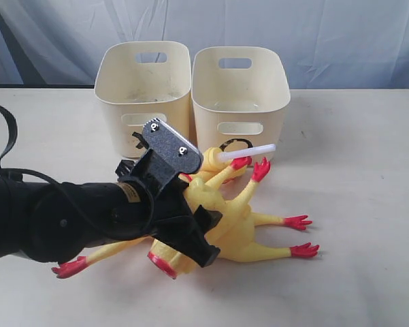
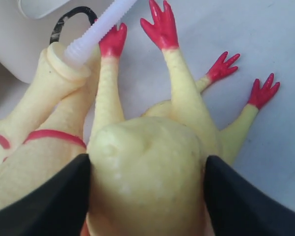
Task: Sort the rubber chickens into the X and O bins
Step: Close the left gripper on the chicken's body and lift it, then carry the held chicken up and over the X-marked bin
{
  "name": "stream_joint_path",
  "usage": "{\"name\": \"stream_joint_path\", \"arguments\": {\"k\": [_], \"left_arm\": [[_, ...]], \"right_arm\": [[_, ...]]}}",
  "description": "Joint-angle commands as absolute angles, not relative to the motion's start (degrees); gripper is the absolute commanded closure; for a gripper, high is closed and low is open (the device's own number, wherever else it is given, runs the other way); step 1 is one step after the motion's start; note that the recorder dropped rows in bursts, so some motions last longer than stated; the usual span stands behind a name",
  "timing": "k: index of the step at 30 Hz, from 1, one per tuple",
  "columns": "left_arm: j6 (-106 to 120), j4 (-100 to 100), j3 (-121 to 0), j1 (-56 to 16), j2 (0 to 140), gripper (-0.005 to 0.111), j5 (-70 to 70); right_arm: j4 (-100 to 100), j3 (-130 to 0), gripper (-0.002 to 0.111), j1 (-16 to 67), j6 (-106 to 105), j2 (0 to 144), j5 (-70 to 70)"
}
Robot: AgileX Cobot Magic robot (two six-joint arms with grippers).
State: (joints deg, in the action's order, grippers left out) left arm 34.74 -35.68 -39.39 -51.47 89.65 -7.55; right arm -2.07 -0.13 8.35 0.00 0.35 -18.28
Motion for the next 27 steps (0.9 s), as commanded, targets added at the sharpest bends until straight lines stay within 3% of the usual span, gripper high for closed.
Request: {"name": "stream_joint_path", "arguments": {"k": [1, 10, 27], "left_arm": [[34.5, -35.9, -39.7, -51.5, 89.7, 0.072, -7.7], [34.6, -35.1, -39.7, -51.5, 89.7, 0.107, -8.0], [34.8, -34.4, -39.7, -51.5, 83.7, 0.107, -6.9]], "right_arm": [[-2.0, 0.0, 0.109, 8.0, 0.0, 0.0, -17.8], [-2.0, 0.0, 0.109, 8.0, 0.0, 0.0, -17.8], [-2.0, 0.0, 0.109, 8.0, 0.0, 0.0, -17.8]]}}
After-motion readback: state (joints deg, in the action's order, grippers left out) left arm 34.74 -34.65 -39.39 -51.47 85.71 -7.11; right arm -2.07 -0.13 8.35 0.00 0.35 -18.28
